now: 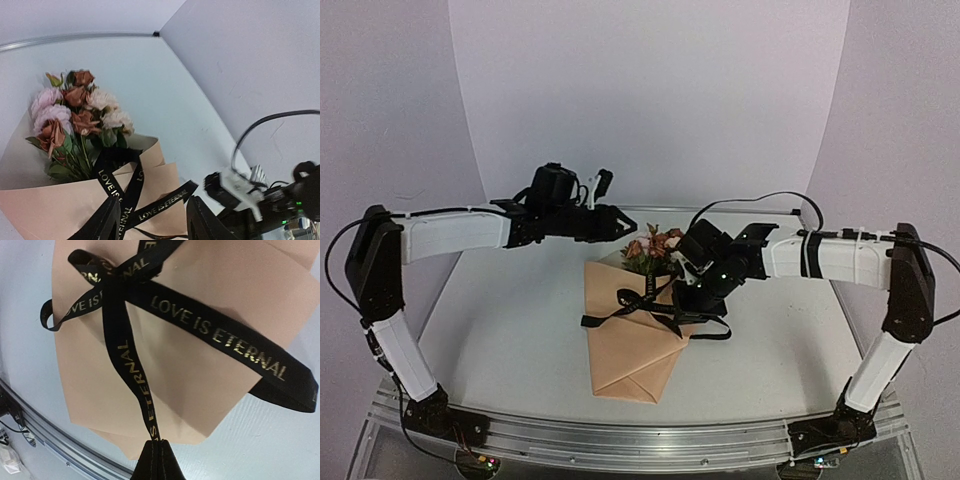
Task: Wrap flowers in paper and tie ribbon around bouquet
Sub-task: Cross the ribbon over the folded bouquet.
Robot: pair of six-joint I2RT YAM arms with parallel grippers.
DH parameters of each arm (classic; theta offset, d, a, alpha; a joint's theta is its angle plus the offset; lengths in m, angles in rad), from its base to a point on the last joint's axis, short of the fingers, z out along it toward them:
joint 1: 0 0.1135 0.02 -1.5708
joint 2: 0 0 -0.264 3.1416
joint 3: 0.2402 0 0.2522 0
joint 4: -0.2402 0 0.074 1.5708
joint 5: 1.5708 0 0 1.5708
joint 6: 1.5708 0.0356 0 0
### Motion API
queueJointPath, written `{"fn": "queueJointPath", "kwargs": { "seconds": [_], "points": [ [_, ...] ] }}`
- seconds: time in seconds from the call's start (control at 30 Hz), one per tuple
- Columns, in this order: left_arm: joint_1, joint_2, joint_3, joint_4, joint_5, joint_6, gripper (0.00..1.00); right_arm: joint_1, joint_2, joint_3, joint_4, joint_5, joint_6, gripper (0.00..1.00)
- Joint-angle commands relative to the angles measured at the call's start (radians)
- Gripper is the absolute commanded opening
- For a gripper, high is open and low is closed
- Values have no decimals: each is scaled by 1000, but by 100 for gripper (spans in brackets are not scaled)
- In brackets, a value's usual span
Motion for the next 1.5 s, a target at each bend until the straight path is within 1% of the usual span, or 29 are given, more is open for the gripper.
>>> {"fn": "queueJointPath", "kwargs": {
  "seconds": [0.0,0.07,0.13,0.23,0.4,0.6,0.73,0.9,0.97,1.03,1.23,1.47],
  "points": [
    [-51,168,205,-315,63,126,53,21,-47,-25,26,168,27,0],
    [-80,224,259,-376,41,148,56,24,-56,-40,29,205,42,0],
    [-108,262,295,-404,11,156,57,26,-68,-60,36,228,51,0],
    [-140,319,359,-456,-63,168,59,29,-84,-87,45,239,63,0],
    [-201,355,432,-490,-150,224,60,46,-122,-139,71,272,86,0],
    [-228,413,493,-503,-22,315,56,70,-191,-239,144,328,141,0],
    [-248,481,567,-560,10,369,58,83,-203,-290,189,358,168,0],
    [-254,529,591,-560,14,387,62,90,-219,-336,220,414,213,0],
    [-265,538,597,-561,-5,404,64,94,-234,-368,236,433,235,0],
    [-276,544,599,-560,-35,418,66,97,-250,-391,253,450,248,0],
    [-314,574,619,-571,-188,453,71,104,-259,-419,274,475,267,0],
    [-361,627,651,-589,-378,487,70,125,-240,-422,277,505,281,0]
  ]
}}
